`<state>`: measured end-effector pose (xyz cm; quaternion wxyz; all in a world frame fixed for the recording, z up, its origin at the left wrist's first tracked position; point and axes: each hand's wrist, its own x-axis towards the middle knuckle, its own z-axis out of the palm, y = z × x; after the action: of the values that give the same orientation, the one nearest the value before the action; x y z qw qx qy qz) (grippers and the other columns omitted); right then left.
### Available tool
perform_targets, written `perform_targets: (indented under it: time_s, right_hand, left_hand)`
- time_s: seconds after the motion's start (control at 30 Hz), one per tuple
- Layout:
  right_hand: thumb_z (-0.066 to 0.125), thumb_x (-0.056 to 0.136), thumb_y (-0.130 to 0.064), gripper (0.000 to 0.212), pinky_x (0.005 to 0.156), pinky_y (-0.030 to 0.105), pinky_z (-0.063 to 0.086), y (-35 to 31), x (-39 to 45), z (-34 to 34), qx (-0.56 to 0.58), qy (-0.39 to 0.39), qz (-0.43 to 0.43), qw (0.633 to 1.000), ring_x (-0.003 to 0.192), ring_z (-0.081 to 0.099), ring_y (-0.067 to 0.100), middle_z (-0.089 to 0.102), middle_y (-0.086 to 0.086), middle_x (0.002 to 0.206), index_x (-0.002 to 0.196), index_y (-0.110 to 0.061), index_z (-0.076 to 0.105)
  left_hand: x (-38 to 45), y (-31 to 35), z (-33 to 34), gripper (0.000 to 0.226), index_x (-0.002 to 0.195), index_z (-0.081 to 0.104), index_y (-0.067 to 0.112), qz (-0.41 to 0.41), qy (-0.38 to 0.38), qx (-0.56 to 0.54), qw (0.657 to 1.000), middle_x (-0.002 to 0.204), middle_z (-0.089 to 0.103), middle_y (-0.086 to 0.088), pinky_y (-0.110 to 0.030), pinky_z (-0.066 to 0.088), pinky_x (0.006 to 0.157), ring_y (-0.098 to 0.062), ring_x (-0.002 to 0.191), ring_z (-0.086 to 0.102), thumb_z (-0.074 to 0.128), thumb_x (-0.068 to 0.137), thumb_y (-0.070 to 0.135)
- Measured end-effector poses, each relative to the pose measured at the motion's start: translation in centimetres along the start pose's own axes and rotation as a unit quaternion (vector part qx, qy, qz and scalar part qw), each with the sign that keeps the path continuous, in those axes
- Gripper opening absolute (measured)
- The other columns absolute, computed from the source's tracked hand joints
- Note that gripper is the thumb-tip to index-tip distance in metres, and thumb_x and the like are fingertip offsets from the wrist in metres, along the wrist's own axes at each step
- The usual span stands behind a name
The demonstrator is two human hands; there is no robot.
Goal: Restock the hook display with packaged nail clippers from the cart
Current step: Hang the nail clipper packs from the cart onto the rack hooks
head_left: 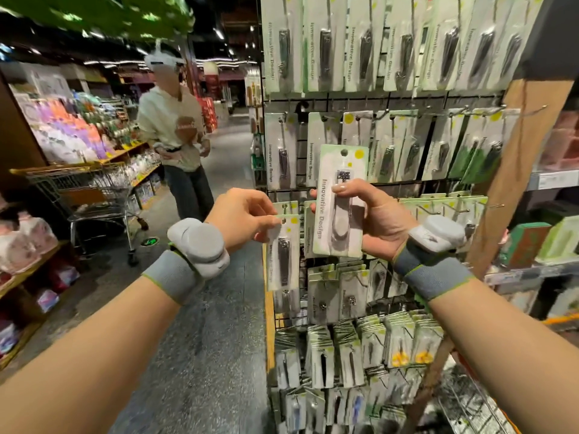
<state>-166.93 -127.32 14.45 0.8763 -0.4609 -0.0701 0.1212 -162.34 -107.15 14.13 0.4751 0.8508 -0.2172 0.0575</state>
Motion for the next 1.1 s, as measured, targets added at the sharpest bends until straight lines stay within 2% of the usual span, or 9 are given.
perform_targets:
  time_s: [0.2, 0.27, 0.5, 0.63, 0.7, 0.8, 0.93, 1.03, 1.1]
  right_hand:
    - [0.056, 0.070, -0.012, 0.018, 0.079, 0.043, 0.055, 0.4, 0.5, 0.4, -0.002, 0.003, -0.003, 1.000, 0.070, 0.069, 0.022, 0.070, 0.011, 0.078, 0.077, -0.004, 0.071]
    - [0.056, 0.071, -0.012, 0.018, 0.079, 0.041, 0.055, 0.4, 0.5, 0.6, -0.008, 0.003, -0.002, 1.000, 0.070, 0.068, 0.021, 0.070, 0.010, 0.078, 0.075, -0.006, 0.072]
    - [0.057, 0.068, -0.012, 0.024, 0.082, 0.041, 0.054, 0.3, 0.7, 0.9, -0.013, 0.012, -0.016, 1.000, 0.074, 0.067, 0.021, 0.070, 0.010, 0.086, 0.091, -0.007, 0.062]
    - [0.058, 0.068, -0.012, 0.014, 0.081, 0.041, 0.054, 0.3, 0.6, 0.9, -0.018, 0.011, -0.011, 1.000, 0.072, 0.067, 0.021, 0.070, 0.009, 0.080, 0.070, -0.008, 0.071]
    - [0.058, 0.068, -0.012, 0.016, 0.080, 0.040, 0.055, 0.3, 0.6, 0.9, -0.023, 0.009, -0.008, 1.000, 0.070, 0.068, 0.020, 0.070, 0.009, 0.079, 0.069, -0.008, 0.073]
    - [0.058, 0.068, -0.012, 0.020, 0.080, 0.041, 0.055, 0.3, 0.7, 0.8, -0.020, 0.013, -0.003, 1.000, 0.072, 0.068, 0.021, 0.069, 0.010, 0.083, 0.080, -0.005, 0.072]
    - [0.059, 0.069, -0.012, 0.026, 0.084, 0.042, 0.054, 0.2, 0.7, 0.6, -0.019, 0.014, -0.004, 1.000, 0.078, 0.066, 0.022, 0.069, 0.011, 0.087, 0.092, -0.004, 0.066]
    - [0.062, 0.068, -0.010, 0.022, 0.087, 0.044, 0.053, -0.1, 0.8, 0.5, -0.021, 0.011, -0.009, 1.000, 0.083, 0.064, 0.024, 0.069, 0.011, 0.090, 0.089, -0.006, 0.067]
    - [0.073, 0.061, -0.008, 0.026, 0.085, 0.044, 0.055, -0.3, 0.9, 0.4, -0.010, -0.008, -0.008, 1.000, 0.081, 0.066, 0.024, 0.070, 0.012, 0.091, 0.087, -0.005, 0.069]
  left_hand:
    - [-0.2, -0.2, -0.3, 0.016, 0.067, 0.061, 0.008, -0.011, -0.026, -0.006, 1.000, 0.049, 0.063, 0.004, -0.017, 0.047, 0.046, -0.008, 0.041, 0.057, 0.071, 0.079, 0.004]
    - [-0.2, -0.2, -0.3, 0.017, 0.067, 0.061, 0.010, -0.010, -0.027, 0.000, 1.000, 0.050, 0.064, 0.005, -0.016, 0.046, 0.046, -0.009, 0.043, 0.059, 0.071, 0.079, 0.004]
    - [-0.2, -0.3, -0.3, 0.015, 0.070, 0.062, 0.011, 0.004, -0.021, 0.016, 1.000, 0.061, 0.068, -0.004, -0.023, 0.052, 0.054, -0.019, 0.054, 0.066, 0.070, 0.081, 0.007]
    - [-0.1, 0.0, 0.1, 0.018, 0.071, 0.059, 0.014, 0.009, -0.017, 0.058, 0.998, 0.068, 0.068, -0.006, -0.017, 0.049, 0.049, -0.017, 0.055, 0.067, 0.067, 0.085, 0.008]
    - [0.0, -0.1, 0.3, 0.018, 0.071, 0.059, 0.016, 0.020, -0.012, 0.097, 0.995, 0.068, 0.069, -0.004, -0.021, 0.053, 0.054, -0.017, 0.057, 0.068, 0.067, 0.086, 0.010]
    - [0.6, -0.3, 0.8, 0.012, 0.075, 0.061, 0.012, 0.024, -0.003, 0.122, 0.992, 0.073, 0.070, -0.007, -0.021, 0.055, 0.057, -0.018, 0.060, 0.069, 0.067, 0.086, 0.011]
    - [1.5, -0.6, 1.5, 0.008, 0.078, 0.063, 0.012, 0.020, 0.022, 0.139, 0.990, 0.075, 0.069, -0.006, -0.034, 0.058, 0.070, -0.020, 0.063, 0.070, 0.068, 0.085, 0.012]
    - [2.2, -1.0, 2.0, 0.011, 0.077, 0.062, 0.013, 0.007, 0.036, 0.135, 0.990, 0.077, 0.069, -0.008, -0.035, 0.058, 0.073, -0.023, 0.067, 0.070, 0.066, 0.086, 0.008]
    - [2.6, -1.4, 2.3, 0.014, 0.074, 0.061, 0.015, 0.003, 0.041, 0.138, 0.990, 0.079, 0.070, -0.011, -0.039, 0.057, 0.075, -0.026, 0.073, 0.070, 0.066, 0.085, 0.007]
